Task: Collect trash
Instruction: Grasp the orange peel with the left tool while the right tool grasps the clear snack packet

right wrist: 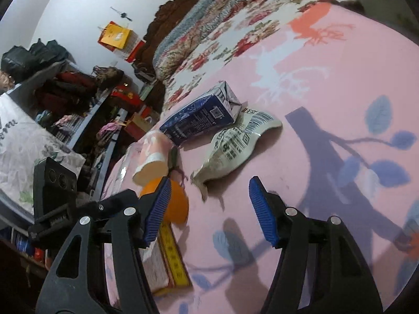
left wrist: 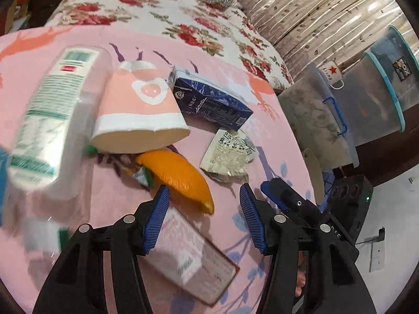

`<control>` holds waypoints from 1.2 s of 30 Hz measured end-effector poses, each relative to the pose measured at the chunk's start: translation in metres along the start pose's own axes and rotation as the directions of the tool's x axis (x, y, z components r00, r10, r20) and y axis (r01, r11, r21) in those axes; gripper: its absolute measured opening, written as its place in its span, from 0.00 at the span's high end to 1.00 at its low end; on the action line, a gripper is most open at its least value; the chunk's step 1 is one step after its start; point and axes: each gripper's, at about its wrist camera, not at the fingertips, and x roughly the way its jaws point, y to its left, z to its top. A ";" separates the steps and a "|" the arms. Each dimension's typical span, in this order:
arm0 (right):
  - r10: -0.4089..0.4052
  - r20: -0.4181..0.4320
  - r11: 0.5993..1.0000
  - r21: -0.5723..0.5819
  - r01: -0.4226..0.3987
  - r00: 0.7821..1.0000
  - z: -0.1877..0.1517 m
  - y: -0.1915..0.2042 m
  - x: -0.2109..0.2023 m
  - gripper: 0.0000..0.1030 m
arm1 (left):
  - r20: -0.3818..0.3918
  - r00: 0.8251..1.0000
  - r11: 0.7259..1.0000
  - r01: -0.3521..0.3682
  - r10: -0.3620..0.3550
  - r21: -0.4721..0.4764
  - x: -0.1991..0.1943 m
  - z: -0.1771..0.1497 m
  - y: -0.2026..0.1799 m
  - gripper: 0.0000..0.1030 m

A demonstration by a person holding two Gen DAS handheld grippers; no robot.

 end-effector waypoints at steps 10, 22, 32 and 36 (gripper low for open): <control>-0.049 -0.010 0.996 -0.071 0.049 0.999 0.000 0.012 0.026 0.85 | -0.027 0.998 0.996 0.056 -0.054 0.063 0.018 -0.013 -0.024 0.95; -0.181 0.093 0.969 -0.155 0.194 0.979 -0.070 -0.032 -0.111 0.88 | -0.111 0.977 0.872 0.211 -0.180 0.443 0.003 -0.130 -0.104 0.95; -0.305 0.218 0.937 -0.105 0.333 0.927 -0.091 -0.060 -0.172 0.85 | -0.052 0.947 0.906 0.319 -0.317 0.278 -0.031 -0.102 -0.071 0.95; -0.276 0.193 0.961 0.063 0.269 0.942 -0.087 -0.086 -0.171 0.28 | -0.004 0.953 0.919 0.292 -0.302 0.266 -0.051 -0.095 -0.065 0.95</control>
